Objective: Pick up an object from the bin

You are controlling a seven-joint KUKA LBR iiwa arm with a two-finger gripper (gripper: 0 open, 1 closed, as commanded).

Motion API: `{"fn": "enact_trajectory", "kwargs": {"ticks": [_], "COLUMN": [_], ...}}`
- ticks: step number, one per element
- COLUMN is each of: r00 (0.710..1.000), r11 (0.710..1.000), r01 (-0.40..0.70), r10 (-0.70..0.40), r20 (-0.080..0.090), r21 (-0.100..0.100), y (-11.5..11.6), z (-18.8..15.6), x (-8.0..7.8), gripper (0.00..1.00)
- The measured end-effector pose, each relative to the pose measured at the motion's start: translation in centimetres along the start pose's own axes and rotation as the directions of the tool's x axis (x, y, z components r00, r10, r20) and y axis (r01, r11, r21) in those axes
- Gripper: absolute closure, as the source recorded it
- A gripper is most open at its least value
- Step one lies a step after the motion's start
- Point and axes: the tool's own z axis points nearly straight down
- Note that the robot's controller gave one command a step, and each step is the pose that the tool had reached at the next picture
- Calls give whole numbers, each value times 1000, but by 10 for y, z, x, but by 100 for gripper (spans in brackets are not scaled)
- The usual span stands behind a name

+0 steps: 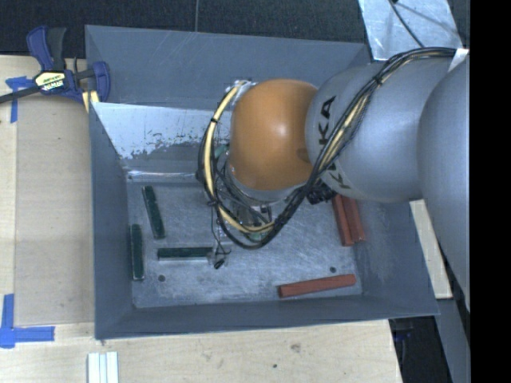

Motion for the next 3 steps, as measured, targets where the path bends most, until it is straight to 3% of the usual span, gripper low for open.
{"fn": "enact_trajectory", "kwargs": {"ticks": [1,2,3], "r00": [997,997,996], "r11": [997,998,996], "r01": [71,70,86], "r10": [-71,-70,-86], "r20": [1,11,17], "r21": [1,-2,-3], "y": [-23,-21,9], "z": [92,86,-70], "x": [-4,-6,-4], "gripper": [0,100,100]}}
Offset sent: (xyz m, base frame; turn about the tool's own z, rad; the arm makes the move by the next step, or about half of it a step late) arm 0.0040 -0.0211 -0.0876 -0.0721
